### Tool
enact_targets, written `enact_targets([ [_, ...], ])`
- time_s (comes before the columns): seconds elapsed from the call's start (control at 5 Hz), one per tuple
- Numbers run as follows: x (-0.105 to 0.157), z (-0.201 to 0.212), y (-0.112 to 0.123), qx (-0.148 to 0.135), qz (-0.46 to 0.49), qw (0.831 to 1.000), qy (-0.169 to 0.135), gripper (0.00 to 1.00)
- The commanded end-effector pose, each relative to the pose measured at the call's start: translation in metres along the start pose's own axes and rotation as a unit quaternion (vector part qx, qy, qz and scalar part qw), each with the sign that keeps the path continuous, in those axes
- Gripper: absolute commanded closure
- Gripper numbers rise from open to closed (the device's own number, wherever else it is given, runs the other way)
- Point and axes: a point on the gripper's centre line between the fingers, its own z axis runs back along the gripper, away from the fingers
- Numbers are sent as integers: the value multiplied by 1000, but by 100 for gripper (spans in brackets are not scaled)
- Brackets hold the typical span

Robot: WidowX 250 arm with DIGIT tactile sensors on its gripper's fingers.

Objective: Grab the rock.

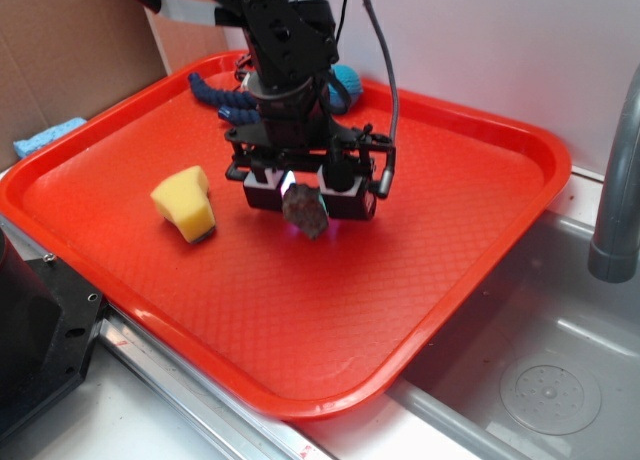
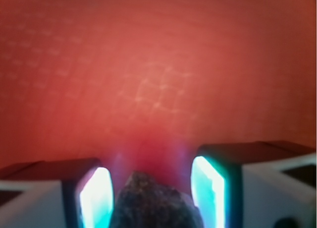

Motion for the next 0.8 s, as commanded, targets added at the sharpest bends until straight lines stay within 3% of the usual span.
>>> enact_targets([
  [0.0, 35, 92, 9, -41, -7, 999, 3, 100],
  [0.2, 35, 132, 33, -42, -58, 997, 32, 100],
  [0.4, 30, 153, 53, -44, -81, 995, 33, 100],
  [0.6, 33, 145, 58, -51, -99, 991, 73, 100],
])
